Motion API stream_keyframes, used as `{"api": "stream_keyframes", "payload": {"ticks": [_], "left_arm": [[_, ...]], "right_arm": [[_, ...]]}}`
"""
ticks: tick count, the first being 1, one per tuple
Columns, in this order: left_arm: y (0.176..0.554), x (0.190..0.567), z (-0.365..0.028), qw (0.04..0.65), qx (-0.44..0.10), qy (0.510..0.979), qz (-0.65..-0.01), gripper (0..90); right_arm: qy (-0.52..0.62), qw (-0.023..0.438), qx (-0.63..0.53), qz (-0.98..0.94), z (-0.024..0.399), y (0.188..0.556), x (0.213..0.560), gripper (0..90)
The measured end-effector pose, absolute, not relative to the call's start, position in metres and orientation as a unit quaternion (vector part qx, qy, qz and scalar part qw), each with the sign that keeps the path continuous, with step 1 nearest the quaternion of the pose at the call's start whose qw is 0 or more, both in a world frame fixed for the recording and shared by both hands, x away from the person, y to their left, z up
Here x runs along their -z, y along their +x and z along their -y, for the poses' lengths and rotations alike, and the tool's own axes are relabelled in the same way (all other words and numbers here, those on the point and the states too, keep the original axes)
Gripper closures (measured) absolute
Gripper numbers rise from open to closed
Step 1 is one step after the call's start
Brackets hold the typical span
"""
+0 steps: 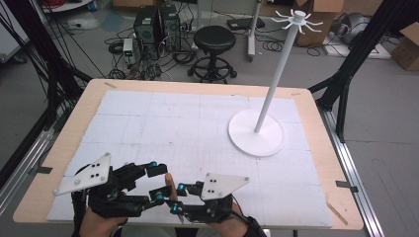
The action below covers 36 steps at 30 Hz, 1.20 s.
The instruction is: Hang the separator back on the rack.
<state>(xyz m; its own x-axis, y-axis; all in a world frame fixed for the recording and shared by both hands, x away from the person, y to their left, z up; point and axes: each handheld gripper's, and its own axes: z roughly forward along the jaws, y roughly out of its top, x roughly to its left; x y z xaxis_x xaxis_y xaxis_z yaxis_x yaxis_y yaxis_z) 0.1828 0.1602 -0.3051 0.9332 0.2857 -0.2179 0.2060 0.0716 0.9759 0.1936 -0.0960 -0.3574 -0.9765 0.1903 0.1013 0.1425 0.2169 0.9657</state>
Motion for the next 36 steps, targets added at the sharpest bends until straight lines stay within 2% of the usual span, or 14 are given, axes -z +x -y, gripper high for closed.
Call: {"api": "stream_keyframes", "payload": {"ticks": [4, 7, 13, 20, 27, 32, 36], "left_arm": [[0.189, 0.308, -0.163, 0.722, 0.002, 0.675, -0.153, 28.7], [0.19, 0.31, -0.163, 0.722, 0.019, 0.678, -0.14, 28.9], [0.189, 0.313, -0.157, 0.716, 0.063, 0.687, -0.102, 40.2], [0.187, 0.313, -0.154, 0.709, 0.089, 0.696, -0.064, 56.8], [0.188, 0.315, -0.154, 0.712, 0.102, 0.692, -0.055, 63.7], [0.188, 0.317, -0.154, 0.712, 0.109, 0.692, -0.054, 65.3], [0.187, 0.317, -0.153, 0.711, 0.108, 0.694, -0.047, 72.4]], "right_arm": [[0.081, -0.025, -0.624, -0.777, 0.104, 0.199, 0.356, 69.9], [0.062, -0.052, -0.625, -0.776, 0.106, 0.201, 0.357, 69.9], [0.021, -0.095, -0.614, -0.784, 0.098, 0.198, 0.36, 69.9], [0.001, -0.12, -0.603, -0.789, 0.092, 0.194, 0.362, 69.9], [-0.012, -0.134, -0.605, -0.785, 0.091, 0.194, 0.362, 69.9], [-0.017, -0.14, -0.609, -0.781, 0.092, 0.194, 0.361, 69.9], [-0.019, -0.142, -0.609, -0.78, 0.092, 0.194, 0.361, 69.9]]}}
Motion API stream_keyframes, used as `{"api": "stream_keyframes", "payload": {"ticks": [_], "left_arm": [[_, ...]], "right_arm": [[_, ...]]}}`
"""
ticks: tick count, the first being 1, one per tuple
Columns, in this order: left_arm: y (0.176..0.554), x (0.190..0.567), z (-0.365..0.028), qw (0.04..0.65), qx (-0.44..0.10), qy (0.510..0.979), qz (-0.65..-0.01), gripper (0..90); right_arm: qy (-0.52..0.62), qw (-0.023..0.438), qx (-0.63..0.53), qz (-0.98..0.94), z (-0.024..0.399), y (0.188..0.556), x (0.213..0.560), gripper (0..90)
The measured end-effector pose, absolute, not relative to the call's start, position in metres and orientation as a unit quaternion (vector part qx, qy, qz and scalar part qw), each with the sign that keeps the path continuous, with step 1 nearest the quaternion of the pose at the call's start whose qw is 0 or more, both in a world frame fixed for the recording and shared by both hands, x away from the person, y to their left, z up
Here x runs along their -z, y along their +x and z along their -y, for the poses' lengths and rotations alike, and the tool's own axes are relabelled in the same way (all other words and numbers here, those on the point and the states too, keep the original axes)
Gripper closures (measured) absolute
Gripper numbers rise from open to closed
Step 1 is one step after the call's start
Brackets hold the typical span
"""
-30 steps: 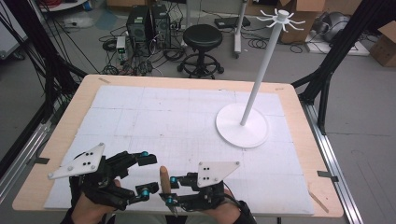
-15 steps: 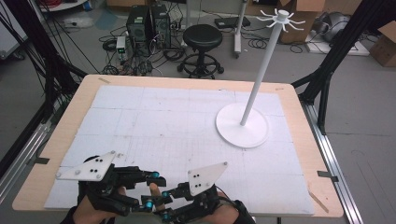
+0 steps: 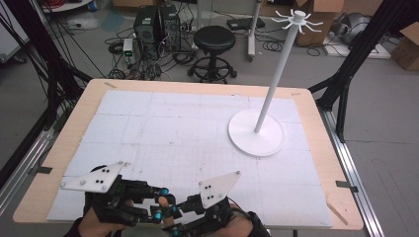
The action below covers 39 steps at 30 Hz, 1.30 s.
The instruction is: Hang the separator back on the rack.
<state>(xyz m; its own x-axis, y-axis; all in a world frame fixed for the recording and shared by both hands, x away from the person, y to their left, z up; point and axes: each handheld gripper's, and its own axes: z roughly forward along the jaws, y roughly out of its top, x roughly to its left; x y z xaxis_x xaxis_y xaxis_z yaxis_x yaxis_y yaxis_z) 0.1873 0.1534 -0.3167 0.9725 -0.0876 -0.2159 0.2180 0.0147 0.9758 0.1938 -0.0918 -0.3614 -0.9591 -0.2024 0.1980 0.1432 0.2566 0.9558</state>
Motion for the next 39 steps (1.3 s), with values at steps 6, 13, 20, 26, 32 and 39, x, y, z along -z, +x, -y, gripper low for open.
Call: {"api": "stream_keyframes", "payload": {"ticks": [6, 13, 20, 26, 32, 39], "left_arm": [[0.185, 0.314, -0.155, 0.711, 0.085, 0.695, -0.064, 73.3], [0.18, 0.307, -0.155, 0.691, 0.002, 0.711, -0.13, 74.0], [0.174, 0.305, -0.154, 0.687, -0.058, 0.705, -0.167, 74.0], [0.172, 0.305, -0.152, 0.693, -0.062, 0.698, -0.168, 73.9], [0.176, 0.308, -0.152, 0.702, -0.045, 0.69, -0.171, 62.5], [0.191, 0.319, -0.177, 0.712, -0.088, 0.668, -0.199, 32.1]], "right_arm": [[0.01, 0.147, 0.613, 0.776, 0.092, 0.195, 0.362, 69.6], [-0.063, 0.128, 0.633, 0.761, 0.096, 0.2, 0.361, 39.2], [-0.096, 0.04, 0.652, 0.751, 0.099, 0.196, 0.356, 47.0], [-0.086, 0.022, 0.649, 0.756, 0.094, 0.195, 0.357, 66.2], [-0.091, 0.013, 0.642, 0.761, 0.095, 0.193, 0.356, 71.8], [-0.14, 0.003, 0.647, 0.75, 0.12, 0.209, 0.355, 71.8]]}}
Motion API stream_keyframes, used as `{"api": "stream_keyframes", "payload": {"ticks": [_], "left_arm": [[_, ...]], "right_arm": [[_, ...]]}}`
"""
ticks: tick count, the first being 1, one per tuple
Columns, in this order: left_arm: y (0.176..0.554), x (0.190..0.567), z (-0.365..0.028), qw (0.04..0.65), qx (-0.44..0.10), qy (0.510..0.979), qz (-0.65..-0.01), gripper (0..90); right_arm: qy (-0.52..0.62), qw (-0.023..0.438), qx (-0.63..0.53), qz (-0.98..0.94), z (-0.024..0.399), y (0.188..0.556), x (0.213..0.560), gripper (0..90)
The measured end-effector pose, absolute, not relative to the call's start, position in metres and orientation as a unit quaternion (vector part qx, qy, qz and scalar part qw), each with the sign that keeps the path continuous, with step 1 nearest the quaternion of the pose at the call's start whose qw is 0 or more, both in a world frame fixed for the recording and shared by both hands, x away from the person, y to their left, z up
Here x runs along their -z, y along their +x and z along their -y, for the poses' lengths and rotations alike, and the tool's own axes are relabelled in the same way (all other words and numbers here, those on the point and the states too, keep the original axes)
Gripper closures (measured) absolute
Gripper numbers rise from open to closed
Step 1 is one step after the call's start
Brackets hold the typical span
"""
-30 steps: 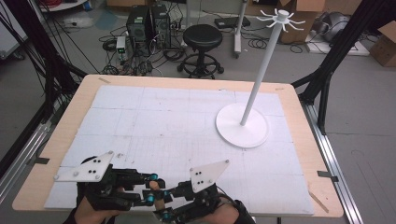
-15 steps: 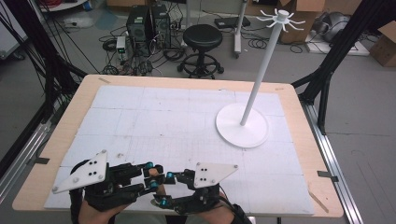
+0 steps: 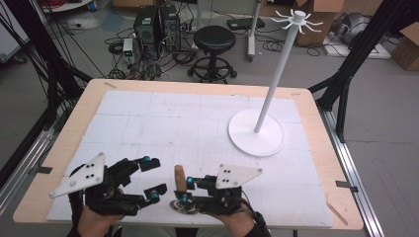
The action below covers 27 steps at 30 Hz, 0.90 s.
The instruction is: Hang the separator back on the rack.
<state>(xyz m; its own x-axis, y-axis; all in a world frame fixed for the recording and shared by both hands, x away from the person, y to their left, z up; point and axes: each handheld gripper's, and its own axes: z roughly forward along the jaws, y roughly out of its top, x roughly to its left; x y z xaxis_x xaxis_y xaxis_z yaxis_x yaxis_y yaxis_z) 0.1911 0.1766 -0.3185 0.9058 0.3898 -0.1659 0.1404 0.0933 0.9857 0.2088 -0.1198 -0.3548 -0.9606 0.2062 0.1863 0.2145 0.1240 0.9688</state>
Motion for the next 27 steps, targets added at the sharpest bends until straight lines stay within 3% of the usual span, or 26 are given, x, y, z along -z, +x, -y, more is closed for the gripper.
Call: {"api": "stream_keyframes", "payload": {"ticks": [10, 15, 27], "left_arm": [[0.217, 0.36, -0.22, 0.685, -0.158, 0.663, -0.258, 18.0], [0.22, 0.369, -0.22, 0.666, -0.17, 0.678, -0.261, 17.7], [0.225, 0.377, -0.225, 0.654, -0.164, 0.686, -0.272, 17.7]], "right_arm": [[-0.207, -0.04, 0.666, 0.715, 0.183, 0.244, 0.337, 71.7], [-0.241, -0.034, 0.667, 0.704, 0.206, 0.272, 0.328, 71.7], [-0.271, -0.092, 0.654, 0.7, 0.229, 0.32, 0.278, 71.6]]}}
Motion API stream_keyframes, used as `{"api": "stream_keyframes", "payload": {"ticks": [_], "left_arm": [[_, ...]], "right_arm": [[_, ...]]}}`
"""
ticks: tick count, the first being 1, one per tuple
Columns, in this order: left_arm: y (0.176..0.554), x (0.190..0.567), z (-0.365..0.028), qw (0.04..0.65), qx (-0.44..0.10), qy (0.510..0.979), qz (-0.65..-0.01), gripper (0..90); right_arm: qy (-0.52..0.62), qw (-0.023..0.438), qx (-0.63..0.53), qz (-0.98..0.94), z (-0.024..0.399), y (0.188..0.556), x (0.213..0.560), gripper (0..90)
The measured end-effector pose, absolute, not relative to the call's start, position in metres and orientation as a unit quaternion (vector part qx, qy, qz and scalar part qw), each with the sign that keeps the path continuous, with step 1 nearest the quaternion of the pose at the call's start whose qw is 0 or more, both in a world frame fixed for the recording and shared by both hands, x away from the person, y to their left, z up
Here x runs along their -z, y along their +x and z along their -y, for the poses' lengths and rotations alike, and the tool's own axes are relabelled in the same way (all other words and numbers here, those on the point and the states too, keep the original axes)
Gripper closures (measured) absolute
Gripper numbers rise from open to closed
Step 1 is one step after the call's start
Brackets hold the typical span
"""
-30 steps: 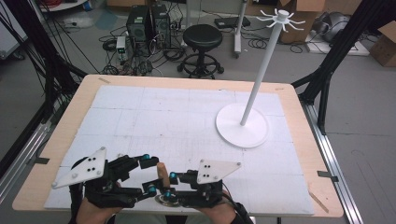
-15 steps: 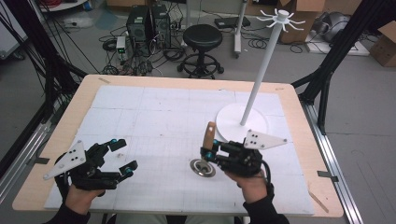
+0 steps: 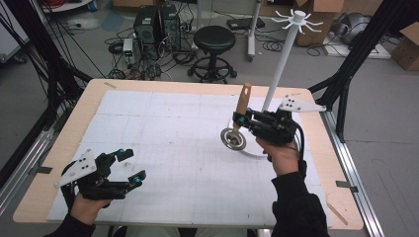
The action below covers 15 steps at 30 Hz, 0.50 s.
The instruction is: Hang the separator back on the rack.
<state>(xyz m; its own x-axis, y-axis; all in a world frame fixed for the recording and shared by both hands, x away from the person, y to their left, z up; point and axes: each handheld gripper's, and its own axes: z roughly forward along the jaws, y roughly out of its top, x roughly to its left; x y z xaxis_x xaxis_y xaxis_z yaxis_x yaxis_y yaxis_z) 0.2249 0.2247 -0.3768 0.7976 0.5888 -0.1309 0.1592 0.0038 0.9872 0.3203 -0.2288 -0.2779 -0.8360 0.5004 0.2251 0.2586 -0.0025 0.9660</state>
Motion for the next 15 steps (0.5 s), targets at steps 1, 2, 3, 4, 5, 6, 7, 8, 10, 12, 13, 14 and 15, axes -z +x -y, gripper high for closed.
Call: {"api": "stream_keyframes", "payload": {"ticks": [1, 2, 3, 4, 5, 6, 7, 8, 10, 12, 13, 14, 15], "left_arm": [[0.225, 0.377, -0.225, 0.653, -0.164, 0.687, -0.272, 17.8], [0.225, 0.377, -0.225, 0.652, -0.164, 0.689, -0.271, 17.8], [0.225, 0.377, -0.225, 0.652, -0.164, 0.689, -0.272, 17.8], [0.225, 0.378, -0.225, 0.651, -0.163, 0.689, -0.273, 17.8], [0.225, 0.378, -0.225, 0.651, -0.163, 0.689, -0.274, 17.9], [0.226, 0.378, -0.225, 0.651, -0.162, 0.688, -0.277, 18.1], [0.226, 0.378, -0.226, 0.651, -0.161, 0.688, -0.278, 18.1], [0.226, 0.378, -0.226, 0.652, -0.161, 0.687, -0.28, 18.1], [0.226, 0.378, -0.226, 0.652, -0.161, 0.686, -0.28, 18.1], [0.226, 0.378, -0.226, 0.652, -0.16, 0.686, -0.28, 18.1], [0.225, 0.378, -0.226, 0.651, -0.161, 0.687, -0.28, 18.1], [0.225, 0.378, -0.226, 0.651, -0.16, 0.687, -0.28, 18.1], [0.225, 0.378, -0.225, 0.652, -0.158, 0.687, -0.279, 18.1]], "right_arm": [[0.271, 0.095, -0.655, -0.699, 0.23, 0.323, 0.274, 71.6], [0.273, 0.099, -0.655, -0.698, 0.231, 0.327, 0.268, 71.6], [0.274, 0.102, -0.655, -0.696, 0.232, 0.329, 0.264, 71.6], [0.276, 0.109, -0.655, -0.695, 0.234, 0.331, 0.259, 71.5], [0.278, 0.114, -0.655, -0.694, 0.236, 0.334, 0.253, 71.5], [0.282, 0.12, -0.654, -0.692, 0.239, 0.337, 0.246, 71.6], [0.284, 0.125, -0.653, -0.691, 0.241, 0.339, 0.242, 71.6], [0.286, 0.131, -0.651, -0.691, 0.244, 0.342, 0.235, 71.6], [0.288, 0.141, -0.651, -0.688, 0.247, 0.346, 0.226, 71.6], [0.292, 0.145, -0.65, -0.686, 0.251, 0.35, 0.216, 71.6], [0.294, 0.149, -0.649, -0.685, 0.253, 0.351, 0.211, 71.6], [0.297, 0.152, -0.65, -0.682, 0.256, 0.354, 0.206, 71.6], [0.301, 0.154, -0.651, -0.68, 0.257, 0.355, 0.204, 71.6]]}}
